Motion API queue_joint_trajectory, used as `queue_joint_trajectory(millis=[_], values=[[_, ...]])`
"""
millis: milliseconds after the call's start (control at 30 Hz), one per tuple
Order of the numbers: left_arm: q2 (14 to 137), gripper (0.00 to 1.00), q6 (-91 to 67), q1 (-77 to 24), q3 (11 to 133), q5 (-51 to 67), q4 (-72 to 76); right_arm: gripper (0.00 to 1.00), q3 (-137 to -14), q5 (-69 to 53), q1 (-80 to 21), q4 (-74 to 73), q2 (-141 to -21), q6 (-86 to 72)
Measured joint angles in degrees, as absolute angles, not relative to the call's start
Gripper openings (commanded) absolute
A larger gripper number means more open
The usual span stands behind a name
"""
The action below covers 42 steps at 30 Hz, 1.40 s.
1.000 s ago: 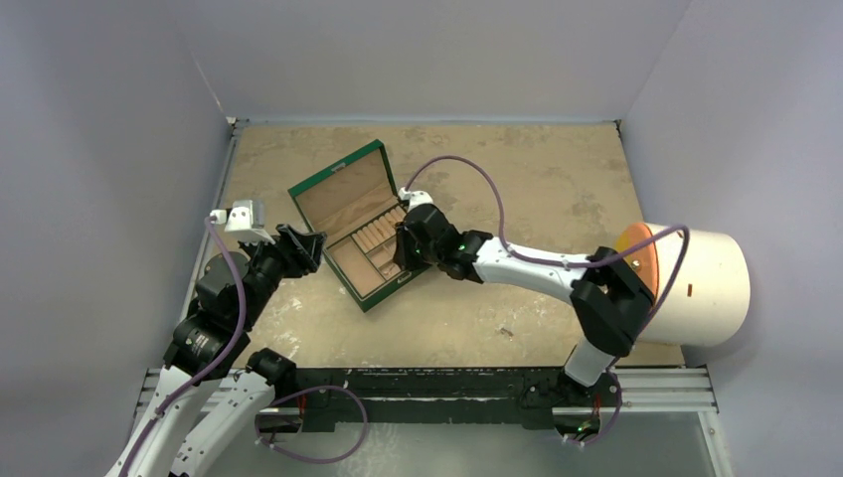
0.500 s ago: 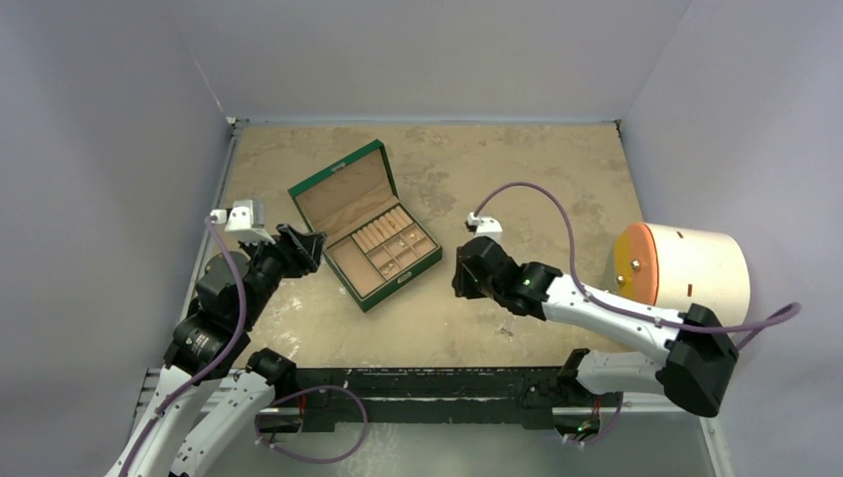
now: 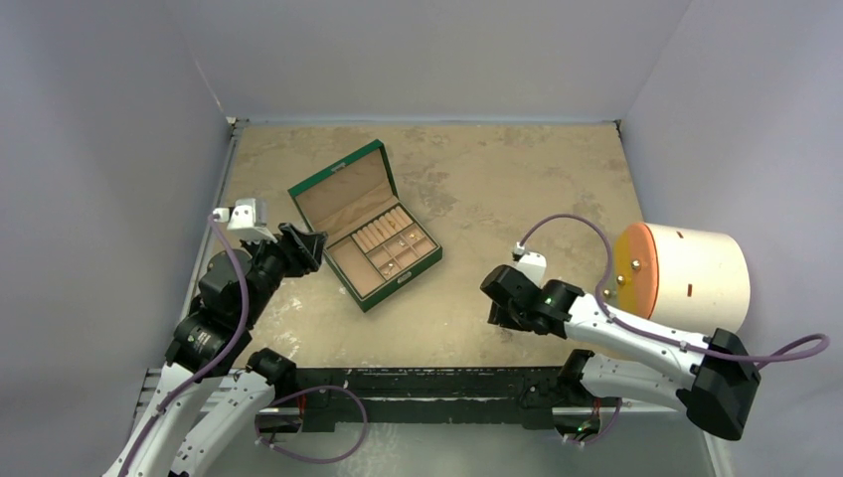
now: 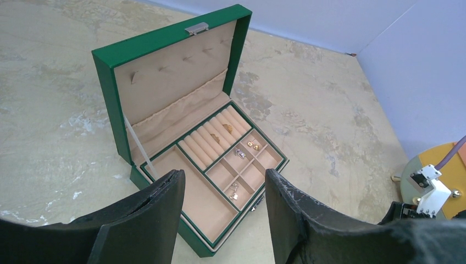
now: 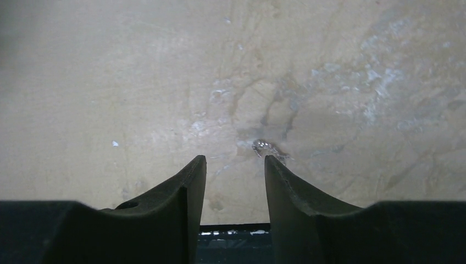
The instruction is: Organize the mixed jewelry
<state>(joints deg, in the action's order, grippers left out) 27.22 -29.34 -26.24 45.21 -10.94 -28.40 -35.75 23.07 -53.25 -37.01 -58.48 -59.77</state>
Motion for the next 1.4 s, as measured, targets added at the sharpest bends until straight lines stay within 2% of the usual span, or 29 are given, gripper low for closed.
queue_joint_trajectory(millis=[267, 700, 967, 1400], values=[[27.7, 0.55, -29.34, -26.24, 45.21, -10.9, -28.4, 0.51, -34.83, 24.23, -53.25, -42.57, -61.21, -67.81], [27.75, 0.55, -29.34, -26.24, 45.21, -10.9, -28.4, 0.48, -31.83, 23.07, -51.77, -38.24, -66.08, -67.48], [27.75, 0.55, -29.32, -26.24, 45.21, -10.9, -28.4, 0.39, -31.51, 21.28, -51.35, -35.14, -67.13, -65.73], [27.68, 0.55, -29.34, -26.24, 45.21, -10.9, -28.4, 0.16, -31.48, 19.73, -51.31, -33.47, -67.24, -65.06]])
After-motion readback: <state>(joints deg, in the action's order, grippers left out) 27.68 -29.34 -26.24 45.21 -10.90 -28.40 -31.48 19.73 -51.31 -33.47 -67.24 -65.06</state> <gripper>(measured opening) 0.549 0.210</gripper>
